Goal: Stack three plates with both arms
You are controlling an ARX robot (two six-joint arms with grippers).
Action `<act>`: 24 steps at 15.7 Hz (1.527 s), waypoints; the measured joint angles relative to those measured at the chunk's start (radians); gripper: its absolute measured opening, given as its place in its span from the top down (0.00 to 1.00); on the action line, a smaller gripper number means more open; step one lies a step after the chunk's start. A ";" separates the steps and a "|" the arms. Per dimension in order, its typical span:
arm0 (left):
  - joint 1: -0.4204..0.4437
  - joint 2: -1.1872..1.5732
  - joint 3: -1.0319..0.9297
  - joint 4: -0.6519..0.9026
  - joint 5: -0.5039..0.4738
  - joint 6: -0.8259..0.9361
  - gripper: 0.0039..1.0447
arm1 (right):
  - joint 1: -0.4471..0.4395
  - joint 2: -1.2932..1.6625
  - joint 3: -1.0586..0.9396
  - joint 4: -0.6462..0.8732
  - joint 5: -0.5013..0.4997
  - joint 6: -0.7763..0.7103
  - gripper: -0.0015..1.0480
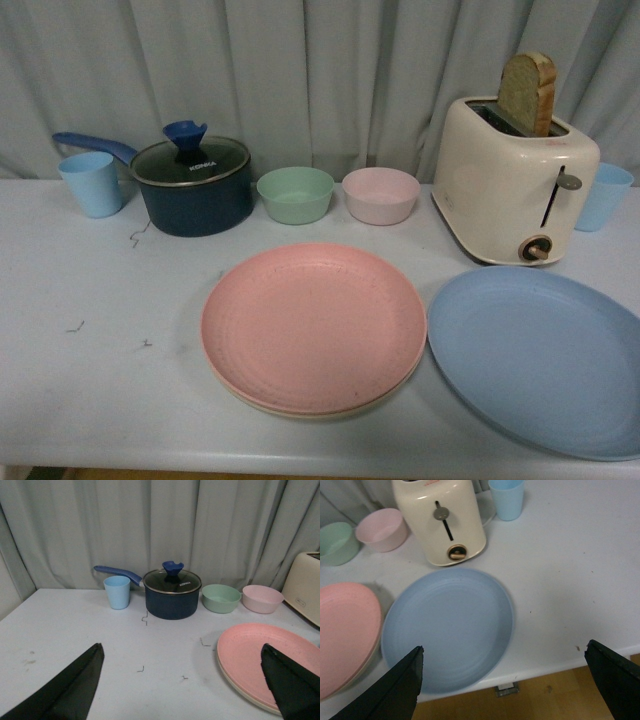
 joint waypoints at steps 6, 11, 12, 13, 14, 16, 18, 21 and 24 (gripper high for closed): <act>0.000 0.000 0.000 0.000 0.000 0.001 0.06 | 0.002 1.010 0.380 0.252 0.050 -0.077 0.06; 0.000 0.000 0.000 0.000 0.000 0.001 0.06 | 0.006 1.086 0.396 0.277 0.051 -0.079 0.06; 0.000 0.000 0.000 0.000 0.000 0.001 0.06 | 0.006 1.093 0.397 0.280 0.051 -0.078 0.06; 0.000 0.000 0.000 0.000 0.000 0.001 0.06 | 0.006 1.106 0.403 0.282 0.051 -0.075 0.06; 0.000 0.000 0.000 0.000 0.000 0.001 0.06 | 0.006 1.117 0.409 0.284 0.053 -0.072 0.06; 0.000 0.000 0.000 0.000 0.000 0.001 0.06 | 0.007 1.136 0.418 0.295 0.054 -0.063 0.06; 0.000 0.000 0.000 0.000 0.000 0.001 0.06 | 0.012 1.156 0.429 0.298 0.060 -0.054 0.06; 0.000 0.000 0.000 0.000 0.000 0.001 0.06 | 0.019 1.211 0.442 0.325 0.087 -0.047 0.28; 0.000 0.000 0.000 0.000 0.000 0.001 0.06 | -0.067 1.081 0.275 0.406 0.023 -0.037 0.96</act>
